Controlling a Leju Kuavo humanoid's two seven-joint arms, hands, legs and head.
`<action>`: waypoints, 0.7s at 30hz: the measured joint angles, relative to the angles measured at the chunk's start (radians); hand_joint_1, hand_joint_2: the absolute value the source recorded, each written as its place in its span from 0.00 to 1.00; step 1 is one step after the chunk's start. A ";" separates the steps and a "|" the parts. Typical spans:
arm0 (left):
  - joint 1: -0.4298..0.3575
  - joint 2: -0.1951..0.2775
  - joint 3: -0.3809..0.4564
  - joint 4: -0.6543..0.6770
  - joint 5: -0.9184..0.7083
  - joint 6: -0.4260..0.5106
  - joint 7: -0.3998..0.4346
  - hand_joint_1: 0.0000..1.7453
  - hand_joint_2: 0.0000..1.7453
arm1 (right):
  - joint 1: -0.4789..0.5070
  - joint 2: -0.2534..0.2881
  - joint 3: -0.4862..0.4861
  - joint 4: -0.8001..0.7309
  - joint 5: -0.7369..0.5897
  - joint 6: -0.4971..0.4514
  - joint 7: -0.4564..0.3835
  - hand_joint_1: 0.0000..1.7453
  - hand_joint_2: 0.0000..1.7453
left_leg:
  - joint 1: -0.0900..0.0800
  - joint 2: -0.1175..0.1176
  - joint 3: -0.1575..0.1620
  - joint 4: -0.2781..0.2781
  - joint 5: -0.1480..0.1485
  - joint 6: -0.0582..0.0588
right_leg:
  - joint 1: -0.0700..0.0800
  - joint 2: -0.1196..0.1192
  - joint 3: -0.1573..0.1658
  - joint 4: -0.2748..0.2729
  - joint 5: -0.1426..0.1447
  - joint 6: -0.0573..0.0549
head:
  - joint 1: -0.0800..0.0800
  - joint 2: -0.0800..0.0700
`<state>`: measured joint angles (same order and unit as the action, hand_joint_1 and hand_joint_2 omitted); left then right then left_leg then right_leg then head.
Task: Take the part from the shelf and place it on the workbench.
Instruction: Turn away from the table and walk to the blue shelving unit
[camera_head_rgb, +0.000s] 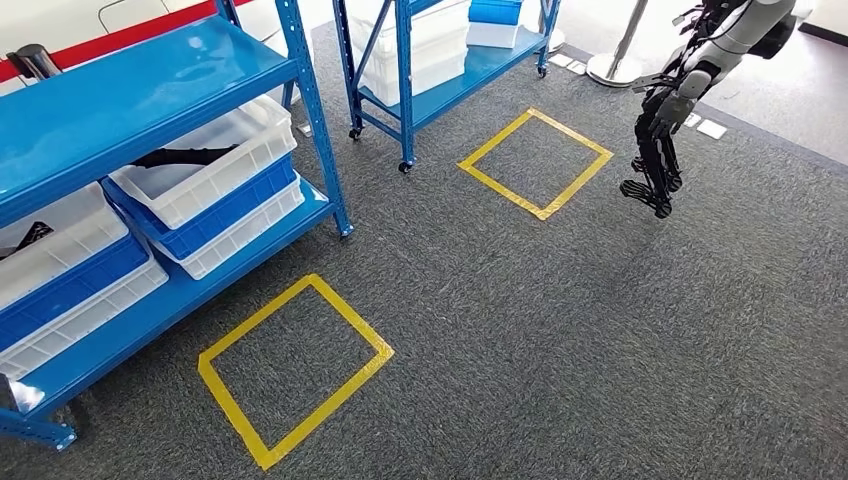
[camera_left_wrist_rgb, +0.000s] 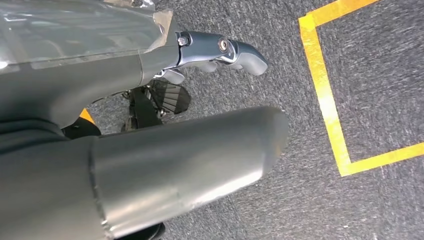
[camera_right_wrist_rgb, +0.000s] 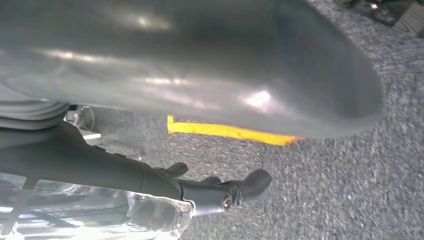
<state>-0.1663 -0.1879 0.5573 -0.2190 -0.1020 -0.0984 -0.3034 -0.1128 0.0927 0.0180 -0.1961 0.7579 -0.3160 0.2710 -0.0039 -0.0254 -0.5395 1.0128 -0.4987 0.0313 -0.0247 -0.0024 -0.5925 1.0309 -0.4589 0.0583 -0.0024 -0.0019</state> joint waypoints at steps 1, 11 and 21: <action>0.000 0.000 0.000 0.000 0.001 0.000 0.000 0.00 0.00 | 0.000 0.001 0.000 0.000 0.001 0.000 0.000 0.00 0.00 | -0.001 0.000 0.001 0.001 -0.003 -0.004 | 0.002 0.001 0.002 0.001 -0.002 -0.011 | 0.000 0.000; 0.004 0.003 -0.001 -0.001 0.010 0.000 -0.003 0.00 0.00 | -0.001 0.001 0.000 0.000 0.009 -0.001 0.001 0.00 0.00 | 0.014 0.020 -0.159 0.251 -0.064 -0.028 | -0.001 0.000 0.033 -0.003 -0.026 -0.055 | -0.005 0.000; 0.000 0.006 -0.001 -0.001 0.015 0.001 -0.006 0.00 0.00 | -0.013 0.005 0.000 -0.002 0.023 0.007 0.008 0.00 0.00 | 0.006 0.022 -0.024 -0.020 0.044 0.022 | 0.011 -0.002 0.011 0.084 -0.087 -0.027 | -0.002 0.000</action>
<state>-0.1664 -0.1823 0.5566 -0.2201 -0.0875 -0.0971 -0.3090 -0.1258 0.0975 0.0175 -0.1976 0.7804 -0.3093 0.2793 0.0023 -0.0032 -0.5633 0.9925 -0.4550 0.0532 -0.0139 -0.0048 -0.5812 1.1151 -0.5463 0.0315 -0.0042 -0.0019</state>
